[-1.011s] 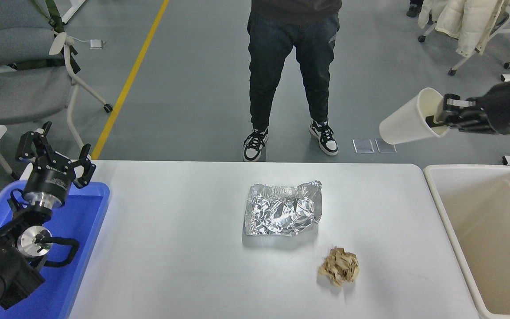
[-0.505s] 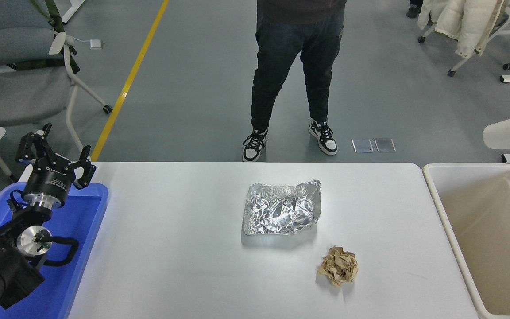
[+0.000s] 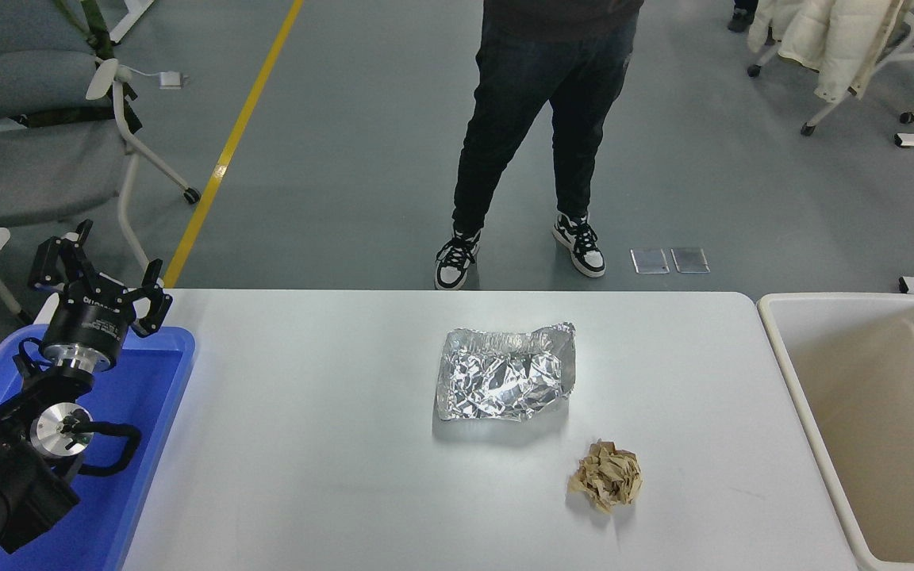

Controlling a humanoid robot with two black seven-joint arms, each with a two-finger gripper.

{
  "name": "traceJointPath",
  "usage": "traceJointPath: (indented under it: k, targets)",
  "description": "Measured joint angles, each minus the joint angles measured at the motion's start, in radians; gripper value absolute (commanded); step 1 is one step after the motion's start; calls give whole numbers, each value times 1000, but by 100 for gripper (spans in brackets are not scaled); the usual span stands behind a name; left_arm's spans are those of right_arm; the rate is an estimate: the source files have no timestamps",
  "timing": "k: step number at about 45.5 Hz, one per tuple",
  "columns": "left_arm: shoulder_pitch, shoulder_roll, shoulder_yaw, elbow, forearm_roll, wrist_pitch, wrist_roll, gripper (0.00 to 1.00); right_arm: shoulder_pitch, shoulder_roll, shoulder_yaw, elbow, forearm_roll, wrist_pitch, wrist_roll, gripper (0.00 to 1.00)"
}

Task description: Clean the table surface

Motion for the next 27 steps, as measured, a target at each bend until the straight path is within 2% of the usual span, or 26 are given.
traceJointPath:
  k: [7, 18, 27]
  targets:
    - [0, 0, 0, 0, 0, 0, 0, 100, -24, 105, -12, -125, 3, -55, 17, 0]
    - [0, 0, 0, 0, 0, -1, 0, 100, -82, 244, -42, -211, 39, -233, 26, 0]
    - [0, 0, 0, 0, 1, -1, 0, 100, -122, 336, -101, -236, 142, -384, 23, 0]
